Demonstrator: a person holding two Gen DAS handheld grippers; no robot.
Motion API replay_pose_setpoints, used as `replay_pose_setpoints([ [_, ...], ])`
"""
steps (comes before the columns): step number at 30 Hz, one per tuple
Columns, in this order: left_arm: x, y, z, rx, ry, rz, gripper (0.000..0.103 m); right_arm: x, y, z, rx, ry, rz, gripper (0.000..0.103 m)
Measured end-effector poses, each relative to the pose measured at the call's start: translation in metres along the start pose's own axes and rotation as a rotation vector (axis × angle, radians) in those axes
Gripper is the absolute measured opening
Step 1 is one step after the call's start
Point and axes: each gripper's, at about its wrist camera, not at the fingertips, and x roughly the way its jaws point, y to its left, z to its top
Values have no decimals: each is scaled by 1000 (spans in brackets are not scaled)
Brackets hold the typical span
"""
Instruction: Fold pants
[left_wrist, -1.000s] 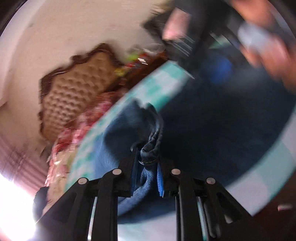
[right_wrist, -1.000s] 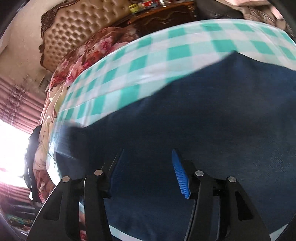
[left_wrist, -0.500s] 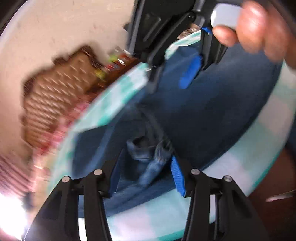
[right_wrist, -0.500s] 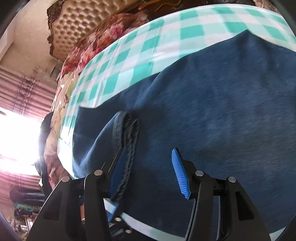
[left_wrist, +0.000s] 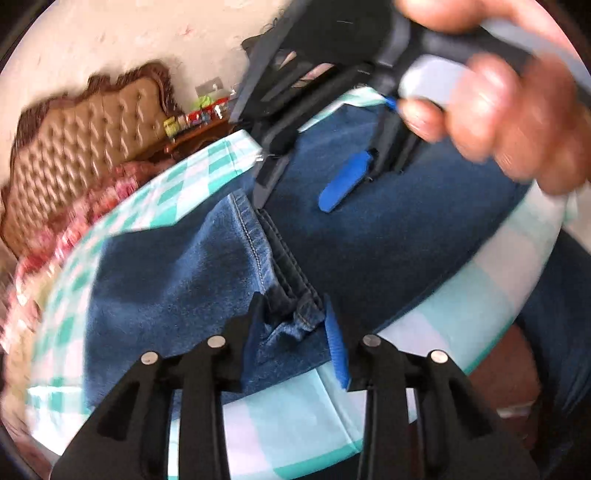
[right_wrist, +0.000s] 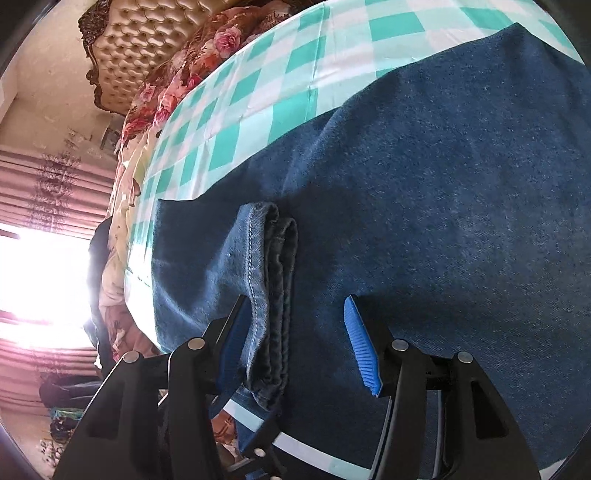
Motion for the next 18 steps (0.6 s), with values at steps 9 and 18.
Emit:
replay_pose_setpoints([
  [9, 3, -2, 1, 29, 20, -48, 33, -5, -7, -1, 22, 15, 35, 53],
  [18, -7, 25, 13, -62, 21, -116, 15, -10, -14, 1, 106, 71, 138, 53],
])
